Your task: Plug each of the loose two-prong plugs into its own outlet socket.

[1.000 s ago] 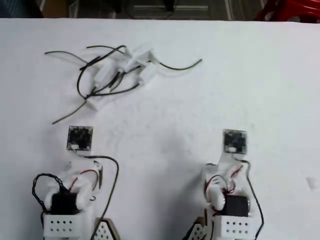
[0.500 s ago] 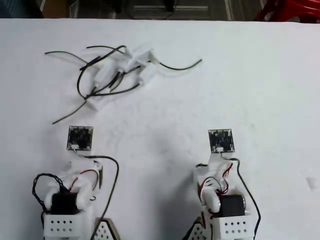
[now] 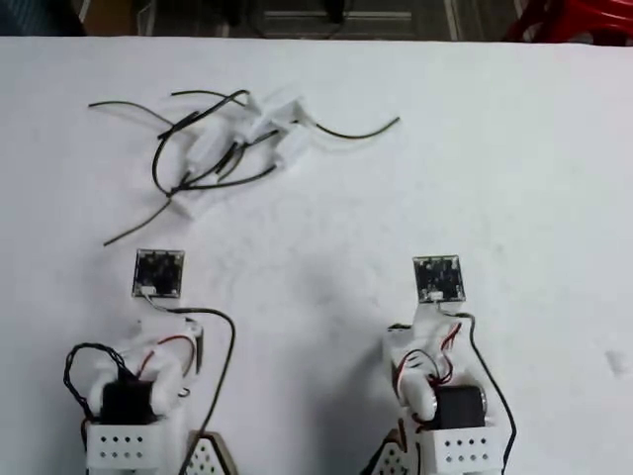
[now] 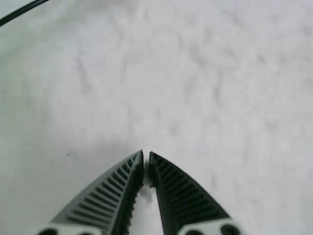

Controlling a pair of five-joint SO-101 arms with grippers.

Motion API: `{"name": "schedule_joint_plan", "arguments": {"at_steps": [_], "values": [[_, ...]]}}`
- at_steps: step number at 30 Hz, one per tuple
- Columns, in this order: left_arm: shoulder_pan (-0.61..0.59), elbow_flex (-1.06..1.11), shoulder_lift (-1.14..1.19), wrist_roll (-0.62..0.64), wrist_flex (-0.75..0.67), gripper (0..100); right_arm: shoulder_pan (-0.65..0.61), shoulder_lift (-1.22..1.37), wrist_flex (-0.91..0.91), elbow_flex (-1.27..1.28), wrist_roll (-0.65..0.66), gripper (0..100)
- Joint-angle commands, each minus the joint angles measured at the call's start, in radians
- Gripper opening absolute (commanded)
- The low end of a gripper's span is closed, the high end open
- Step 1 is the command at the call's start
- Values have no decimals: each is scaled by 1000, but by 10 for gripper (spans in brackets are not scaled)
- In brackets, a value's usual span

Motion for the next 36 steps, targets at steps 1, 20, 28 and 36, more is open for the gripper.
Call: {"name": "schedule_joint_plan", "arguments": {"at_steps": [1, 20, 28, 36], "values": [[-7, -3, -4, 11, 5, 38, 45, -8, 5, 11, -6, 19], [-8, -3, -4, 8, 5, 38, 53, -8, 8, 11, 129, 19], [-8, -3, -4, 5, 5, 38, 53, -8, 8, 11, 132, 19], [-8, -3, -4, 5, 5, 38, 53, -8, 8, 11, 132, 19]]}}
